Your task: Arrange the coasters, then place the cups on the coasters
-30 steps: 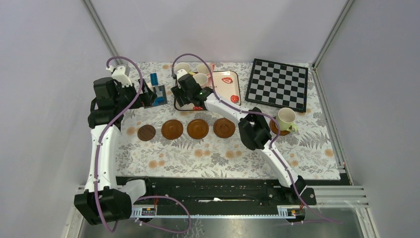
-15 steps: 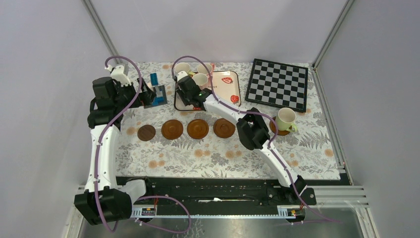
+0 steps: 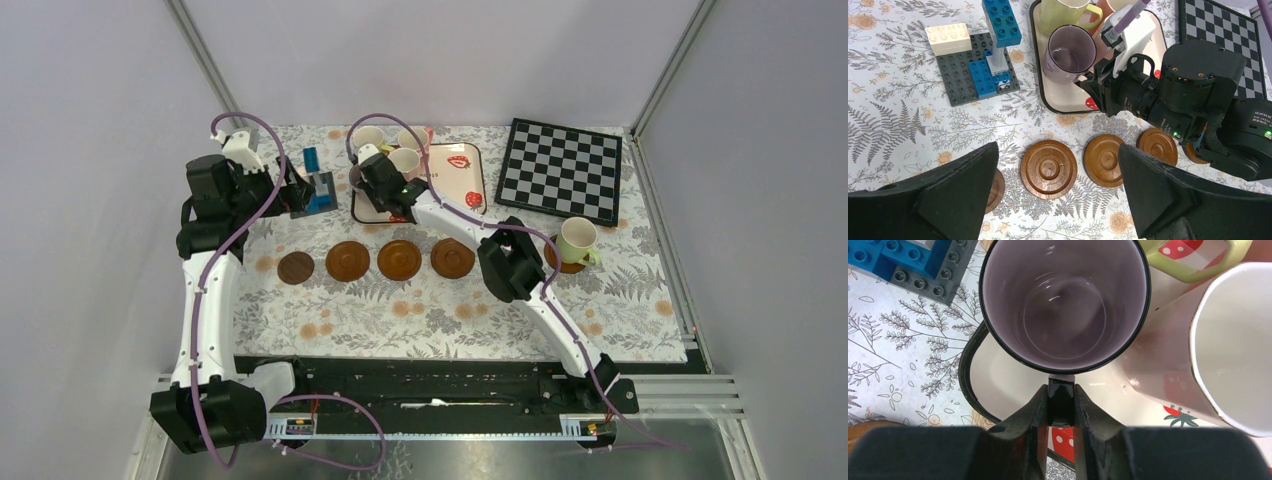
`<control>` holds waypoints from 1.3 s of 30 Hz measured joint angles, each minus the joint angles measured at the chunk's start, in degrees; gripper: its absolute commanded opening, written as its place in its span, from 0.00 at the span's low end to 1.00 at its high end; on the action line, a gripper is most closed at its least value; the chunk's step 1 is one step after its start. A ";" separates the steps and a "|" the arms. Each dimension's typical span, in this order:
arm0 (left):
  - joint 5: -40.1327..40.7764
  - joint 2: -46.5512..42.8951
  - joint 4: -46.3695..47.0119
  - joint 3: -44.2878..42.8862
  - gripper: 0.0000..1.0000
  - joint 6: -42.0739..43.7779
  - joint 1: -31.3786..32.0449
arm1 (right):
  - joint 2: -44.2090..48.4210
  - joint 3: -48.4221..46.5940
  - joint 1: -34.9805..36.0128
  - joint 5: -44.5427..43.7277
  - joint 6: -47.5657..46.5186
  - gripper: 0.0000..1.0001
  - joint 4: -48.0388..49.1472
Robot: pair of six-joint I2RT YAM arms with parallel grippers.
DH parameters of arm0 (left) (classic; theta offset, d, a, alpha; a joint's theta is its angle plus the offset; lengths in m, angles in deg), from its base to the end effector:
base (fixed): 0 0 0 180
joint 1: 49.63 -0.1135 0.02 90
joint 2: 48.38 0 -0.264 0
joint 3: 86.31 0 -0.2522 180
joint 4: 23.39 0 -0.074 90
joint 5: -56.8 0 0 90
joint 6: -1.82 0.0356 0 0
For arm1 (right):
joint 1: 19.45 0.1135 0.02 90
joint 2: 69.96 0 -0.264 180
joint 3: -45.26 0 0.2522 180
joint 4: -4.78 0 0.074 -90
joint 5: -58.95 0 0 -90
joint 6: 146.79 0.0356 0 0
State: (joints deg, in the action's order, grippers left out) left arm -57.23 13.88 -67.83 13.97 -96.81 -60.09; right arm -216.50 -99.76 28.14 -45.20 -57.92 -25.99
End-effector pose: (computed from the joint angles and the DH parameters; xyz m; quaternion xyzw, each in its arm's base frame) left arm 0.2314 0.0280 0.3745 -0.0310 0.8404 -0.1693 0.5140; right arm 0.4004 0.4254 0.1944 -0.3044 0.8163 0.0898 0.4826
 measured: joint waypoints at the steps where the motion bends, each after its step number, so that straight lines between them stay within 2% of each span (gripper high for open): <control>1: 0.00 0.00 0.00 0.00 0.99 0.00 0.00 | 0.00 0.00 -0.04 0.09 -0.13 0.00 0.00; 7: -0.02 0.00 -0.02 0.00 0.99 0.00 0.00 | 0.57 0.42 -0.04 1.09 -0.11 0.00 -0.87; 10: -0.02 0.00 0.00 0.00 0.99 -0.02 0.00 | 3.39 4.28 -0.09 2.56 -0.04 0.00 -1.11; 20: -0.22 -0.28 -0.09 0.00 0.99 -0.31 0.00 | 20.44 29.29 -0.17 5.31 -0.37 0.00 6.67; 27: -0.22 -0.83 -0.09 0.00 0.99 -0.44 0.00 | 31.85 41.62 -0.37 6.86 -1.81 0.00 11.39; 39: -0.24 -1.33 -0.11 0.00 0.99 -0.72 0.00 | 54.71 63.49 -1.66 6.45 -1.09 0.00 13.53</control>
State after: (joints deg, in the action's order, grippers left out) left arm -57.47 12.55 -67.94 13.97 -97.53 -60.09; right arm -161.80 -36.27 26.48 -38.76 -59.01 -12.47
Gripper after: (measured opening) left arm 0.989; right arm 0.254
